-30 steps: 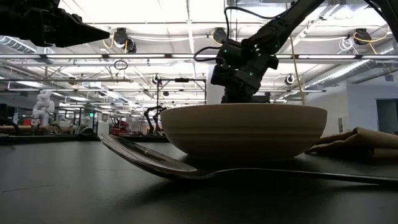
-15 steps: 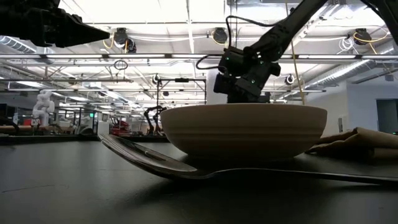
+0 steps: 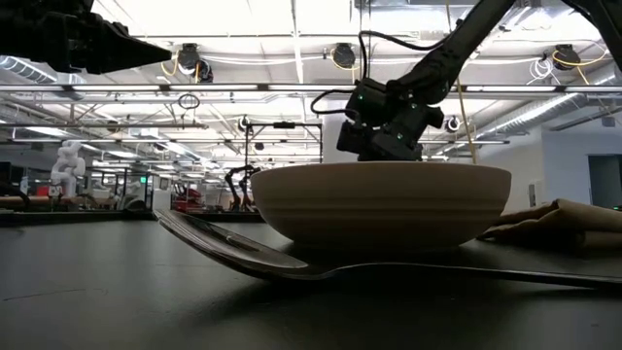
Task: Set table place
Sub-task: Adjust the blue fork
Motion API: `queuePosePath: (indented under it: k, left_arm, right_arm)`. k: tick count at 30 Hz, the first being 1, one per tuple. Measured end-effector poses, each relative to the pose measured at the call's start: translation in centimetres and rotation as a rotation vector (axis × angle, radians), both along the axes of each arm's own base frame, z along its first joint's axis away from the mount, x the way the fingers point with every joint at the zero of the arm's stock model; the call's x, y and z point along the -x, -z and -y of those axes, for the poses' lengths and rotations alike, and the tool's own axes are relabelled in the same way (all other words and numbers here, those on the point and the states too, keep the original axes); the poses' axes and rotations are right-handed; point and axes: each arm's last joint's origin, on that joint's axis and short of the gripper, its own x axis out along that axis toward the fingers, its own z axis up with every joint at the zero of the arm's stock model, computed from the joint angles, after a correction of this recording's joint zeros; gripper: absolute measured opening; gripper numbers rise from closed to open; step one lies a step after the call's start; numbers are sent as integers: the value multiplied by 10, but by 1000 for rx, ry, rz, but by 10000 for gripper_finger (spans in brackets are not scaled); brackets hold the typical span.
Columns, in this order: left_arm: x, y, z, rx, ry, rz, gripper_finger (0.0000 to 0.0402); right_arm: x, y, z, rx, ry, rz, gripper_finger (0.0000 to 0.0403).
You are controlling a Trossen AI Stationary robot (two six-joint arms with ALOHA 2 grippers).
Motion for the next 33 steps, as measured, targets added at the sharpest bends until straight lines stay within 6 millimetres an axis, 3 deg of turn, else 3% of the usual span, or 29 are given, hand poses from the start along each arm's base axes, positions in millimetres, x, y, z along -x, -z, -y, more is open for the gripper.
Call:
queuePosePath:
  k: [16, 33]
  left_arm:
    - [0, 0, 0, 0, 0, -1, 26]
    - [0, 0, 0, 2, 0, -2, 26]
  right_arm:
    - [0, 2, -4, 5, -23, 2, 133]
    - [6, 12, -5, 39, 13, -19, 142]
